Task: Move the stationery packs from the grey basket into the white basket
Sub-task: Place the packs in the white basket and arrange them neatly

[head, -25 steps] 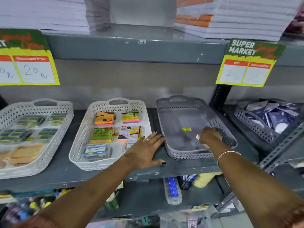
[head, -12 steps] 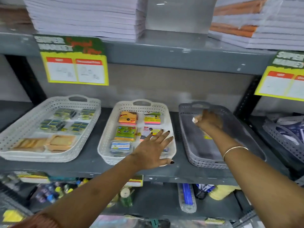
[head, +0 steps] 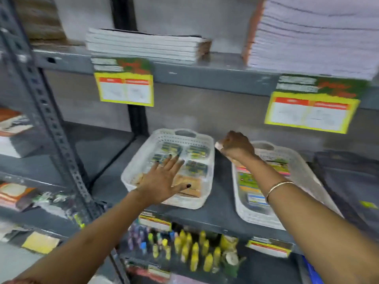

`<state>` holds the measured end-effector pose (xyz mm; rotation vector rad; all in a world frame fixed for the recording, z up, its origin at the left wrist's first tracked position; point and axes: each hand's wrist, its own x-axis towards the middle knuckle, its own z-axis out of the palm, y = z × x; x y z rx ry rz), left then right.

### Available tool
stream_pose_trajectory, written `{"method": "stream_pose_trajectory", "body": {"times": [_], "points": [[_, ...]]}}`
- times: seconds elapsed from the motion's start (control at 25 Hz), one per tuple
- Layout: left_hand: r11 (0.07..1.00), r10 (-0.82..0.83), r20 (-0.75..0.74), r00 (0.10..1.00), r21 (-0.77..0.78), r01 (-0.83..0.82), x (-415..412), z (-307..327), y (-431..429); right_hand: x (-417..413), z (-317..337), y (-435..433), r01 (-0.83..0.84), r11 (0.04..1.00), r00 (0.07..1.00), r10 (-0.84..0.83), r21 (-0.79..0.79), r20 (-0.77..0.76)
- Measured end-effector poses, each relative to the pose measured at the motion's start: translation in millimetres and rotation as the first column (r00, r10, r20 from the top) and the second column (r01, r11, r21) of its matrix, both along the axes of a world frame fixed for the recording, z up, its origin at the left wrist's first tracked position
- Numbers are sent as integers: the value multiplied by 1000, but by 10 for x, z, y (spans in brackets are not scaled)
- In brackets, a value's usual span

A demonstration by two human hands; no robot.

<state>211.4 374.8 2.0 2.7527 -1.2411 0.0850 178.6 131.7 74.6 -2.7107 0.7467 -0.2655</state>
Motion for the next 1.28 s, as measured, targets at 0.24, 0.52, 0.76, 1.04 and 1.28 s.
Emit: {"method": "stream_pose_trajectory", "body": {"times": [0.24,0.52,0.76,1.04,1.28], "points": [[995,61,-70,996,85,-55,672,-175,980,592,-236,1334,-411,896,908,419,168,-13],[999,23,-83,996,-31,-26,740,-387,1078,841,-654,1808,-506,851,815,526,144,-243],[998,-6,-75,997,-70,1,759,-416,1091,872,-759,1829,-548,830,779,552,105,-296],[1000,-9,-44,999,-2,9,753,-320,1064,838,-803,1747,-543,831,775,551,119,-308],[998,-61,-85,994,23,63,899,-163,620,565,-510,1130,-410,885,835,462,222,-300]]}}
